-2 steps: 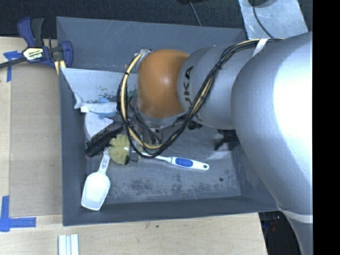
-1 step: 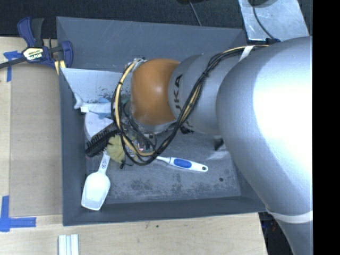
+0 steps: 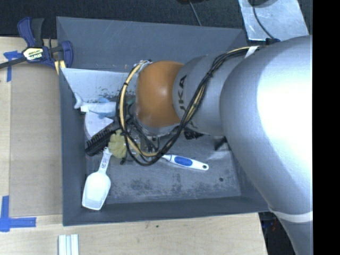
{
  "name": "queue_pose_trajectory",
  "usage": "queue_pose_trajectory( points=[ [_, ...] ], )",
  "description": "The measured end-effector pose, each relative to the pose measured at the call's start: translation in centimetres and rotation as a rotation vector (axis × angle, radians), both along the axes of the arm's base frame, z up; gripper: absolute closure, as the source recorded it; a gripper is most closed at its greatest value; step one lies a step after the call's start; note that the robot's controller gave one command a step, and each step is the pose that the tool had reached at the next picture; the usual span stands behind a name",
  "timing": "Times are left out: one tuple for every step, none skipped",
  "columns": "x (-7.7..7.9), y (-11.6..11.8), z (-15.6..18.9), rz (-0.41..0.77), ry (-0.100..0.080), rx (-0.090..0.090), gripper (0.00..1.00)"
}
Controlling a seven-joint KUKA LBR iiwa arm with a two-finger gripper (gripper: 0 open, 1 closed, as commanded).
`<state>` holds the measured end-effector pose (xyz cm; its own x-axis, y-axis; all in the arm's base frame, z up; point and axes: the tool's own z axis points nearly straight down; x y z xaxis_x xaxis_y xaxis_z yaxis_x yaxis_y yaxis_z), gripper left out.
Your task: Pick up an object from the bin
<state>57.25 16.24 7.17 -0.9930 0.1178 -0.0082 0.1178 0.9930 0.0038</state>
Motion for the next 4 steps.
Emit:
queue_pose_trajectory(
  points=[
    [0.0,0.0,0.0,-0.001,0.0,0.0,1.0],
    [-0.3,-0.2,3.3,-0.001,0.006,-0.003,1.0],
    [-0.1,-0.1,6.5,-0.001,0.0,0.0,1.0],
    [-0.2,-0.2,8.7,-0.001,0.005,-0.001,1.0]
  ],
)
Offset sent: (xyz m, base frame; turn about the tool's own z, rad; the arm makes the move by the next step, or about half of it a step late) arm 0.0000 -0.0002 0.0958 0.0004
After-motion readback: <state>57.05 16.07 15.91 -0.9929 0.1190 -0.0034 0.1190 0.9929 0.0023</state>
